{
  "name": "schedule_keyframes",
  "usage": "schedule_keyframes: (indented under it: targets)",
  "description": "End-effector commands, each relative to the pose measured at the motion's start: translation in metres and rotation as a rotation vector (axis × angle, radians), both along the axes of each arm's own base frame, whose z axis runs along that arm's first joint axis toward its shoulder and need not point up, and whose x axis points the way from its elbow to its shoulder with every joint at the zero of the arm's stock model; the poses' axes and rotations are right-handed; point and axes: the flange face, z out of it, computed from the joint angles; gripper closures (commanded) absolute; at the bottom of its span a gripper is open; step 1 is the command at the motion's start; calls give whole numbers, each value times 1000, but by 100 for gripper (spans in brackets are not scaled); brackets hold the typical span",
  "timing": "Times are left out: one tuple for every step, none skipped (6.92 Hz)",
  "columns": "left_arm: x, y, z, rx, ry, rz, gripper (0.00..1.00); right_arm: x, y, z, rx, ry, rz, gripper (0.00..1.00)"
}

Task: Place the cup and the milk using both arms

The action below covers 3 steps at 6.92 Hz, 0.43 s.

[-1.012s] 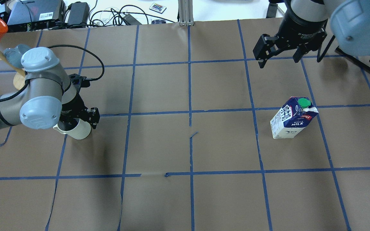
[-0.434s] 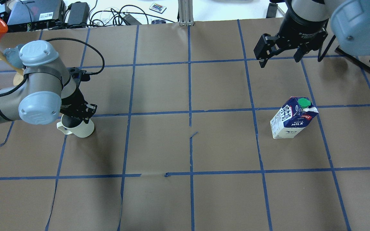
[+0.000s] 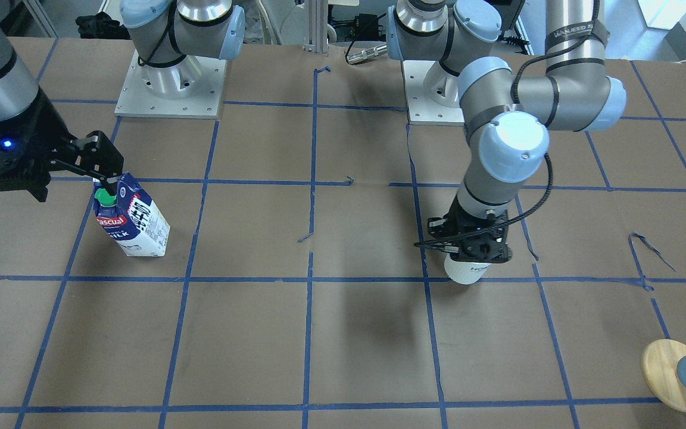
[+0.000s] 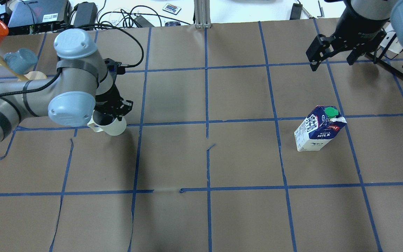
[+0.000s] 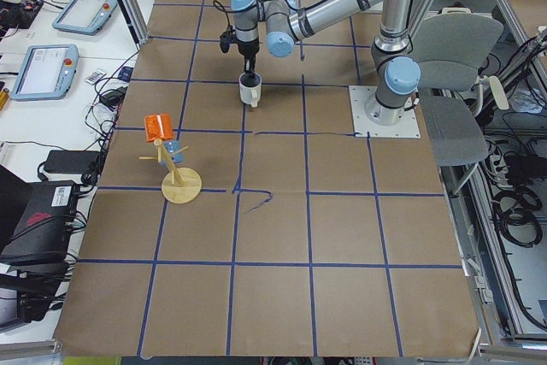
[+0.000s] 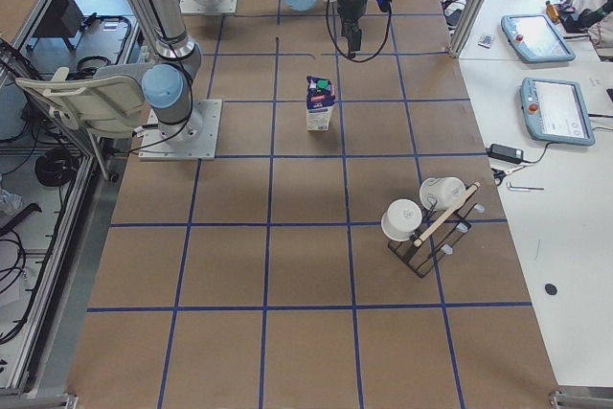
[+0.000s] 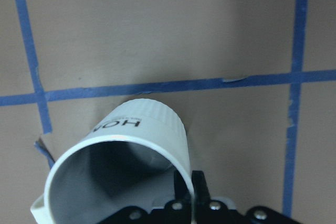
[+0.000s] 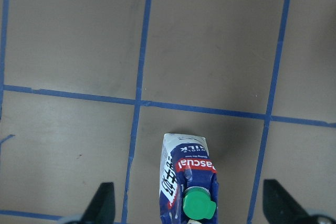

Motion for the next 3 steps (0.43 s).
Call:
schedule_keyframes:
  targets:
    - [-138, 5, -3, -30, 36, 55, 100, -17, 8, -43, 74, -2, -112, 0]
    - [-189, 12, -9, -36, 54, 66, 100, -18, 15, -65, 88, -4, -112, 0]
    - [-234, 20, -15, -36, 67, 93, 100, -15, 24, -93, 143, -19, -123, 0]
